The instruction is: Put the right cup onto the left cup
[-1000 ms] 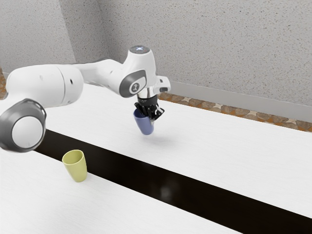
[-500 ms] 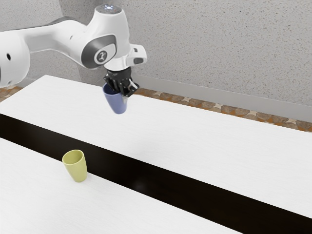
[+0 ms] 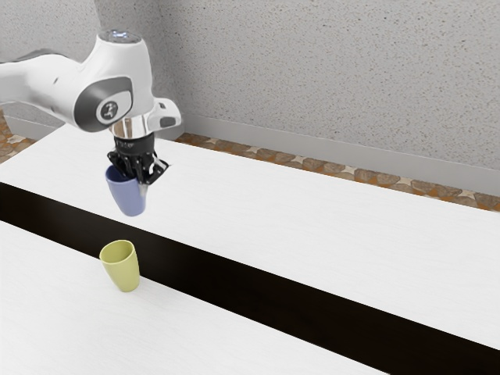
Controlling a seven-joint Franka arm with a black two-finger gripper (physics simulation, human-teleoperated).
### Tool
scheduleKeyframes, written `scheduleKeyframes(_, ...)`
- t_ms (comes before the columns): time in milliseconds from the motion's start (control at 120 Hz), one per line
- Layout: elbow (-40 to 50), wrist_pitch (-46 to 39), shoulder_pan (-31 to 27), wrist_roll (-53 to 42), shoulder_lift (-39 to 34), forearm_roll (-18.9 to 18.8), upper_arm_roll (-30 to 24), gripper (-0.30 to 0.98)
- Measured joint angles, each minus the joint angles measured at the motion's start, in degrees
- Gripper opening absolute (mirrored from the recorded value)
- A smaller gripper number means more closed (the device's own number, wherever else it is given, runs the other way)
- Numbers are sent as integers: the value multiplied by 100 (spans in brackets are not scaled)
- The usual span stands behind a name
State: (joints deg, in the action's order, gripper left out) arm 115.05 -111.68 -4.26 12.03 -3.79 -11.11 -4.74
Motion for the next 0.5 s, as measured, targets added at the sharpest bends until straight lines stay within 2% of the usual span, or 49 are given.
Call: scheduleKeyframes(500,719,-426,-62,113,-162,85,275,-9)
